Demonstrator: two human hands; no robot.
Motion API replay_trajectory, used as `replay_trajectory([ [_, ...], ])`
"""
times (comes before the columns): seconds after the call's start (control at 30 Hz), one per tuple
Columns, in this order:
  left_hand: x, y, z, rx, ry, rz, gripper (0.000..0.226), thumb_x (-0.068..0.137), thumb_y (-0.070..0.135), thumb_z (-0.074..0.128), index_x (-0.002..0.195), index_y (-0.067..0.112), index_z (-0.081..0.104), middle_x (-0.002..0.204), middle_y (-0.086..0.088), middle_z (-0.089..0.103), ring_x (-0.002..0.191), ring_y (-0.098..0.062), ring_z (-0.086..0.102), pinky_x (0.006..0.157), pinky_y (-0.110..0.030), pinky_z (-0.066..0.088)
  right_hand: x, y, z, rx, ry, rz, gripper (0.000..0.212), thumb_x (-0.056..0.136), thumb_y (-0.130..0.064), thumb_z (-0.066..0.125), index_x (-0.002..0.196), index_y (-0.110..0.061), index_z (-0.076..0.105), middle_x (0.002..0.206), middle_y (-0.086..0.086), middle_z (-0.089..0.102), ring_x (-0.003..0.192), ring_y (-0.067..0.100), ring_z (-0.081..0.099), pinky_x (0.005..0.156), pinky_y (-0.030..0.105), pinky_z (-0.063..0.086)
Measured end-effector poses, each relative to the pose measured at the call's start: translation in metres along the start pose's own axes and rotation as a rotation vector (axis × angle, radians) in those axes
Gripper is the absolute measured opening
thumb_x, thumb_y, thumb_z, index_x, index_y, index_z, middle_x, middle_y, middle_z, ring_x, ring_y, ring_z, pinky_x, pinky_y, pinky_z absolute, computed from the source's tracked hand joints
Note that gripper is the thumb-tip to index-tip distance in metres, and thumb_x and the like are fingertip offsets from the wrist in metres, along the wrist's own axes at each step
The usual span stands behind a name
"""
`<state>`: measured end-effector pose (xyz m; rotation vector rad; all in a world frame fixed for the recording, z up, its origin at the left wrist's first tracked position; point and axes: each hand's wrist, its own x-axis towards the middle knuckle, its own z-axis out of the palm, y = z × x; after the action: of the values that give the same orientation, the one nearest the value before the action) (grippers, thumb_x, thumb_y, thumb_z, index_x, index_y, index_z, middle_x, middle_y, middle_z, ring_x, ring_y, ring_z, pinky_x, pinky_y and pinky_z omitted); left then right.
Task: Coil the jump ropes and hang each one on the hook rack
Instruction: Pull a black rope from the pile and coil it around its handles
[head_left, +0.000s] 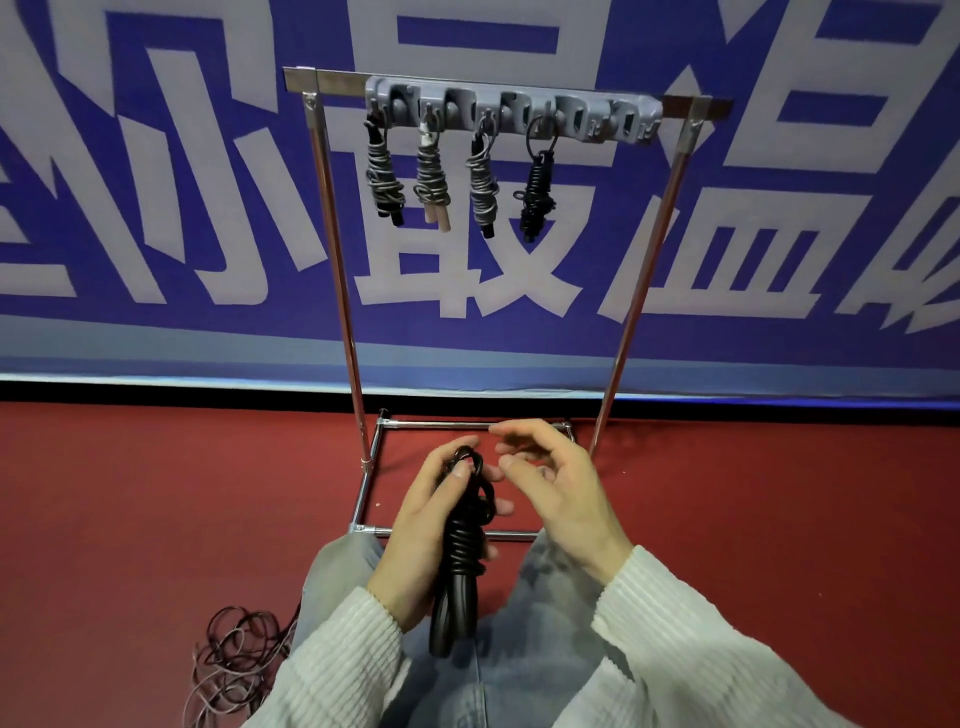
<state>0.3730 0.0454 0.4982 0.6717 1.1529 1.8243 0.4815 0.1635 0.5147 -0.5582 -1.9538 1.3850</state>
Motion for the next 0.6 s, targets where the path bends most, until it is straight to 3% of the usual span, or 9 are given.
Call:
replay_trajectory([
  [0.1,0.003,0.003,0.004,-0.092,-0.014,-0.076,0.038,0.098,0.034,0.061,0.127,0.014,0.050,0.096,-0.009,0.070,0.077,-0.028,0.071,0.043,-0.031,0.054,0.002,0.001,0.002,-0.004,-0.018,0.014,0.020,0.094,-0.018,0.065,0.110,-0.026,0.076,0.106,-0.010,0.067,0.099,0.012,0.068,0.079,0.025,0.056],
  [0.2,0.010,0.009,0.009,-0.014,0.016,-0.098,0.026,0.102,0.031,0.052,0.118,0.010,0.050,0.086,-0.013,0.066,0.063,-0.022,0.064,0.039,-0.029,0.050,0.009,0.001,0.008,0.058,-0.017,0.051,0.016,0.095,-0.012,0.069,0.106,-0.020,0.078,0.104,0.000,0.068,0.087,0.012,0.069,0.067,0.023,0.054],
  [0.33,0.024,0.016,0.013,0.157,0.033,-0.023,0.025,0.108,0.025,0.046,0.115,0.002,0.053,0.086,-0.015,0.064,0.068,-0.020,0.068,0.044,-0.030,0.053,0.024,-0.002,0.005,0.080,0.027,0.084,0.008,0.092,-0.011,0.073,0.099,-0.015,0.074,0.096,0.008,0.073,0.075,0.013,0.067,0.062,0.027,0.054],
  [0.4,0.028,0.014,0.011,0.273,-0.006,0.010,0.022,0.109,0.026,0.043,0.117,0.008,0.053,0.096,-0.018,0.066,0.076,-0.023,0.072,0.049,-0.032,0.054,0.030,-0.004,0.000,-0.006,-0.003,0.078,0.001,0.093,-0.015,0.072,0.094,-0.016,0.071,0.087,0.005,0.072,0.074,0.015,0.065,0.067,0.028,0.054],
  [0.5,0.032,0.015,0.006,0.457,-0.073,0.080,0.019,0.110,0.028,0.040,0.118,0.032,0.057,0.108,-0.010,0.068,0.083,-0.033,0.074,0.055,-0.041,0.056,0.032,-0.002,-0.004,-0.085,-0.061,0.078,0.005,0.097,-0.024,0.066,0.092,-0.022,0.067,0.084,-0.007,0.070,0.079,0.008,0.065,0.079,0.028,0.052],
  [0.6,0.037,0.017,0.004,0.575,-0.043,0.107,0.027,0.111,0.024,0.037,0.117,0.036,0.059,0.098,-0.003,0.066,0.087,-0.029,0.073,0.062,-0.054,0.060,0.031,0.005,0.000,-0.120,-0.026,0.078,0.014,0.092,-0.038,0.059,0.093,-0.025,0.065,0.086,-0.010,0.067,0.082,0.005,0.061,0.081,0.027,0.050],
])
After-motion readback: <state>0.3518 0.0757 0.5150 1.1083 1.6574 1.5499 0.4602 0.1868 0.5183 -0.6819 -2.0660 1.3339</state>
